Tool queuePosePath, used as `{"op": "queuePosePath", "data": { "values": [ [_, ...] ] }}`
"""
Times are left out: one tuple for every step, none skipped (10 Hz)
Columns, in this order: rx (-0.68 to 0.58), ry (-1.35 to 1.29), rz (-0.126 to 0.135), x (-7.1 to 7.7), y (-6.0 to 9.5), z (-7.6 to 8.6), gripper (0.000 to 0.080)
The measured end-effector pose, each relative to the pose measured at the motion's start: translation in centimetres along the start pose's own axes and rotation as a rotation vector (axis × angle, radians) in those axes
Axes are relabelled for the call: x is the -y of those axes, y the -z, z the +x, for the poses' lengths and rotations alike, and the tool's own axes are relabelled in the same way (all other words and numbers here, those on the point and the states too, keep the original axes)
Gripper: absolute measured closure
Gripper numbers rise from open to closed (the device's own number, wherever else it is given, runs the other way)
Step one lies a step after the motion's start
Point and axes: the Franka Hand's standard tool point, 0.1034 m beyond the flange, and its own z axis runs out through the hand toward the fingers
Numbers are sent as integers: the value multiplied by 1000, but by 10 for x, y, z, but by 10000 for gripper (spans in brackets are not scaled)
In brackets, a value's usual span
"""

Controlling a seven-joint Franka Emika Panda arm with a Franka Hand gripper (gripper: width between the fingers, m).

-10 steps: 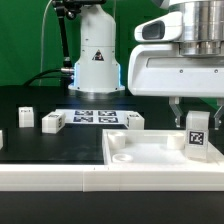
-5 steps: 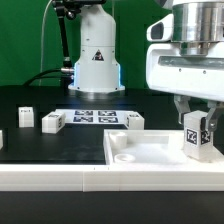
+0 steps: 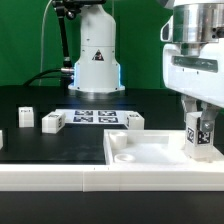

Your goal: Assemble one leg

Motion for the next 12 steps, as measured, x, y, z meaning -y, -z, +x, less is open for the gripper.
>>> {"op": "queuePosePath", "data": {
  "values": [
    [0, 14, 0, 0, 0, 0, 452],
    [0, 18, 1, 0, 0, 0, 452],
    [0, 59, 1, 0, 0, 0, 270],
    [-1, 82, 10, 2, 1, 0, 270],
    [-3, 141, 11, 2, 1, 0, 175],
    [-3, 265, 11, 2, 1, -1, 158],
    [-3, 355, 11, 2, 0, -3, 158],
    [-2, 448, 10, 2, 0, -5, 151],
    [-3, 502, 11, 2, 1, -5, 151],
    [-5, 591, 9, 2, 0, -5, 150],
    [-6, 685, 8, 2, 0, -6, 150],
    [-5, 755, 8, 2, 0, -7, 150]
  ]
}}
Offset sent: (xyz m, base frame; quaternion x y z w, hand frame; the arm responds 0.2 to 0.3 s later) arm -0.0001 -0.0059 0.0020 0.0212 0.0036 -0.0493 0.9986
